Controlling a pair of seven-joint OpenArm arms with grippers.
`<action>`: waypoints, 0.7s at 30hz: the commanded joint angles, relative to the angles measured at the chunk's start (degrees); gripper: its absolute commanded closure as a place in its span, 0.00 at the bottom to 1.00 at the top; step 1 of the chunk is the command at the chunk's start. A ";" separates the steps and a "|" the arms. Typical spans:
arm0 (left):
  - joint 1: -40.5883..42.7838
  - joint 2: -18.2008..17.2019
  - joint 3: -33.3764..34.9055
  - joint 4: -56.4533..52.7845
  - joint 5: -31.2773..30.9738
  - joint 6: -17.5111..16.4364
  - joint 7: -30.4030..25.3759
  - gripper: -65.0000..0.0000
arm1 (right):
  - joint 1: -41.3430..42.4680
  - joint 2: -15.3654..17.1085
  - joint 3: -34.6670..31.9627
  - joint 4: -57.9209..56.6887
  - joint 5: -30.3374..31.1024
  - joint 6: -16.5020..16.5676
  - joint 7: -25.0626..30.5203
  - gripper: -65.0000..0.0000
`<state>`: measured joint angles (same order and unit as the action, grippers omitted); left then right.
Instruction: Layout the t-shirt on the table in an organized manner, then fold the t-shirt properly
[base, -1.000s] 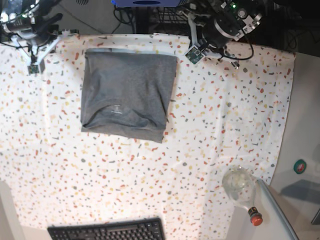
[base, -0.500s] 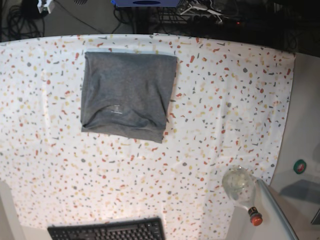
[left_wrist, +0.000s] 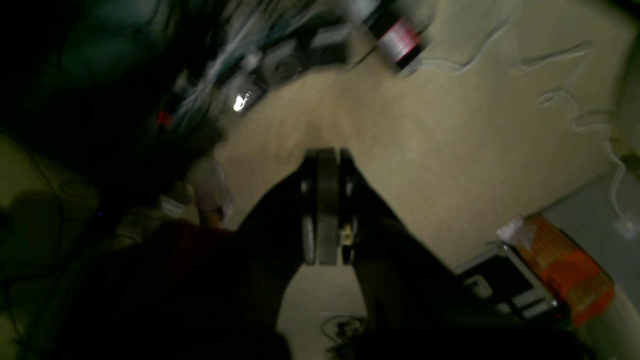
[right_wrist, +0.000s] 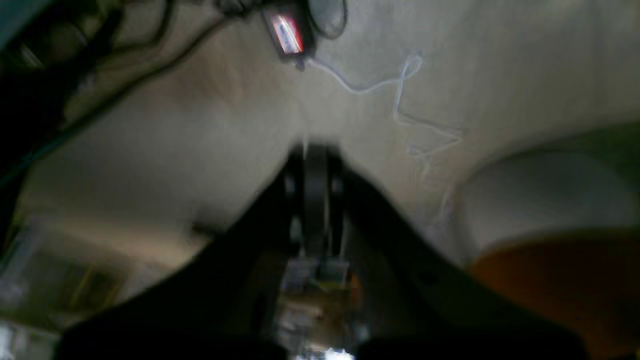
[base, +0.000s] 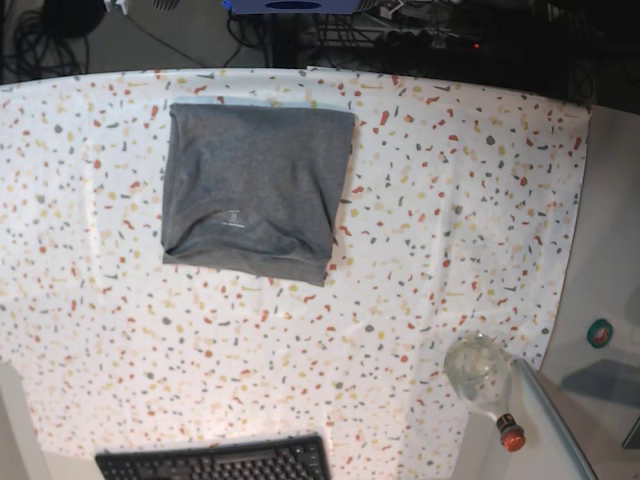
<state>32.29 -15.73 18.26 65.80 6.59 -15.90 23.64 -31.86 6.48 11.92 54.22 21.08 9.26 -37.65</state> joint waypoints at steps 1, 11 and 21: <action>-1.13 0.56 -0.02 -5.54 -0.13 -0.14 -1.97 1.00 | 2.19 1.65 0.08 -5.47 -1.08 -0.77 0.86 1.00; -23.90 8.65 0.07 -65.80 -0.04 -0.14 -46.45 1.00 | 18.10 1.48 -30.96 -52.50 -0.99 -1.04 62.84 1.00; -20.65 10.14 -0.11 -60.66 -2.50 -0.14 -47.51 1.00 | 18.89 -0.63 -44.05 -48.72 -0.99 -1.04 64.95 1.00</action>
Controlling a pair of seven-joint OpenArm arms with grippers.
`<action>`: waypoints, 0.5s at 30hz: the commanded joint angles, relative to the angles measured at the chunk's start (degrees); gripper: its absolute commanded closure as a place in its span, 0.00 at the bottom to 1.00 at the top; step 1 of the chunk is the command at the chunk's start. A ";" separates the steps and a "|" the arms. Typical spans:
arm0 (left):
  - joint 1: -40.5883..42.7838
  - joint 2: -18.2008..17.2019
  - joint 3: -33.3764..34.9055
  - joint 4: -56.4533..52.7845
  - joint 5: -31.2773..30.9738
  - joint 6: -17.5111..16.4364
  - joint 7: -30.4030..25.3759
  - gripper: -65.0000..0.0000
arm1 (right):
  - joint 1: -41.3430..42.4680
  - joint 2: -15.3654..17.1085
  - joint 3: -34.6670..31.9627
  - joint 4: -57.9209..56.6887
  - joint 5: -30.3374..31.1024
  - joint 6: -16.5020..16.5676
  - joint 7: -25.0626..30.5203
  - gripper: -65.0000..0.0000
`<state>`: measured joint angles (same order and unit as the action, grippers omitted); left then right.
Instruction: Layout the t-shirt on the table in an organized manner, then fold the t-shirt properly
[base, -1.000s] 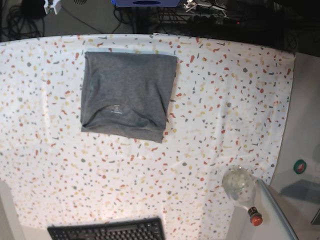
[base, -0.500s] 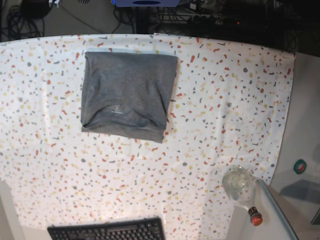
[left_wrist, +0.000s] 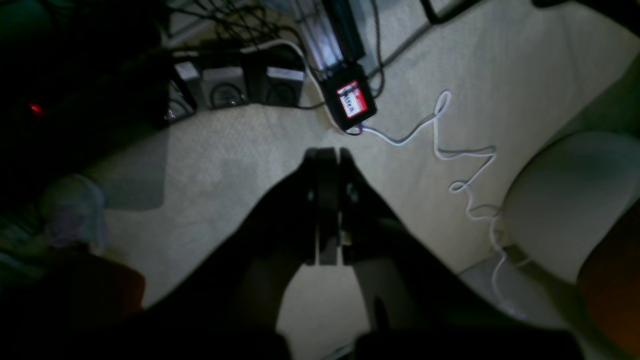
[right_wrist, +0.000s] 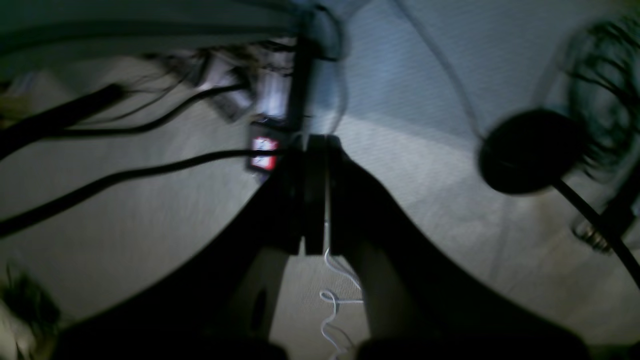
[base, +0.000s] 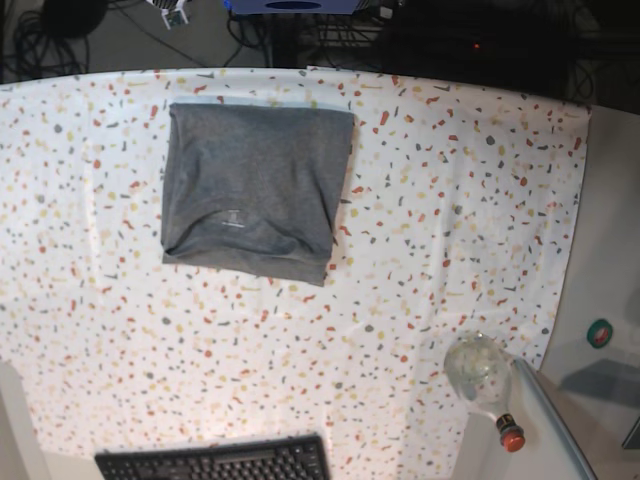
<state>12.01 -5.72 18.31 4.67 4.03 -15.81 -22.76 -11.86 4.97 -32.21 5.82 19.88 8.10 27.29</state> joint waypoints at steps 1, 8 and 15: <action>-0.36 0.22 -0.15 0.48 -2.14 -0.23 -1.10 1.00 | -1.02 0.87 -0.37 -0.33 0.21 0.12 0.01 1.00; -1.42 -0.22 0.46 0.74 -13.75 -0.23 -1.54 1.00 | -1.55 0.79 -0.19 -0.24 0.38 0.12 0.10 1.00; -1.94 -0.66 0.46 0.39 -5.66 -0.23 -1.19 1.00 | -0.23 -0.27 -0.10 -0.24 0.47 0.12 0.27 1.00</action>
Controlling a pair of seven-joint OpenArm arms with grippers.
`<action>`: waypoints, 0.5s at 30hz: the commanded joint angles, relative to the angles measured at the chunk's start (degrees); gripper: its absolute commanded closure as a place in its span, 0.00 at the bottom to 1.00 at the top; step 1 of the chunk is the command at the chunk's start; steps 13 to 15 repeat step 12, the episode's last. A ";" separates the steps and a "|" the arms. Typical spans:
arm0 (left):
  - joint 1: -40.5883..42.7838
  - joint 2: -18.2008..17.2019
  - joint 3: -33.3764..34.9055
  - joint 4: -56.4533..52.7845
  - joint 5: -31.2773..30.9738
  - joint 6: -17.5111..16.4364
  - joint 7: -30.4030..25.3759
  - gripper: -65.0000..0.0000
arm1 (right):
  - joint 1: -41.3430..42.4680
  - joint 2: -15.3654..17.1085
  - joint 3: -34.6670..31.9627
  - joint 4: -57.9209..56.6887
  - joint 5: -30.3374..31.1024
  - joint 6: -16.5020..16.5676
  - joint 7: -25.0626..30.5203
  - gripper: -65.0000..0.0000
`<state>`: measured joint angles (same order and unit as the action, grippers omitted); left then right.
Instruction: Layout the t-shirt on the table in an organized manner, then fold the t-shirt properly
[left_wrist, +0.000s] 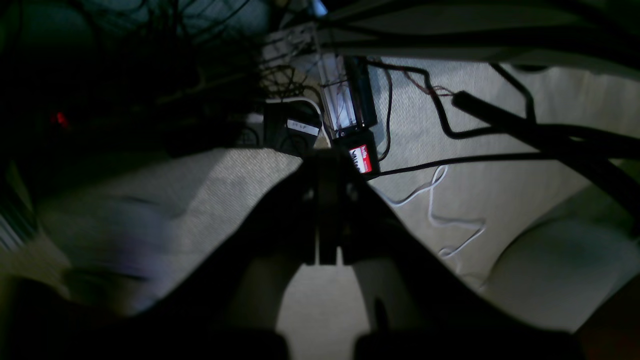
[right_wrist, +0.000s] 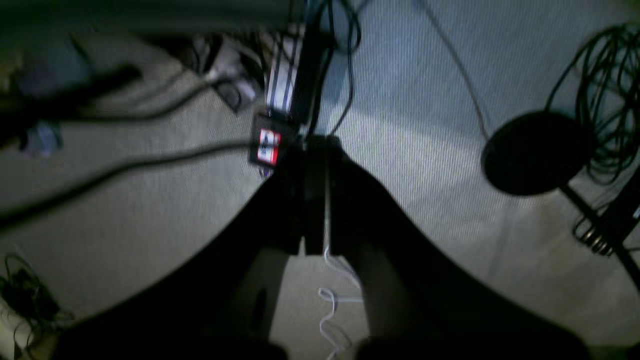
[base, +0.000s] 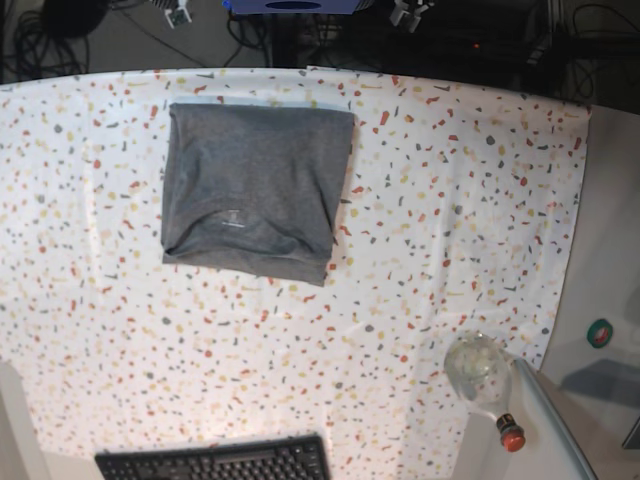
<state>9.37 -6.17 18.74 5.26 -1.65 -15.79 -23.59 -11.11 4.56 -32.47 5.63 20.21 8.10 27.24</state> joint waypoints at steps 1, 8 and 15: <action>0.88 -0.46 -0.15 -0.20 1.52 -0.25 -0.36 1.00 | -0.71 0.06 0.16 -0.05 0.14 0.12 0.32 1.00; 0.79 -1.43 -0.41 -0.11 2.92 -0.25 -0.63 1.00 | 0.26 -0.21 0.07 -0.05 0.14 0.12 0.32 1.00; 0.08 -1.43 -0.59 0.24 2.92 -0.25 -0.89 1.00 | 1.58 -0.29 0.07 -0.05 0.14 0.12 0.32 1.00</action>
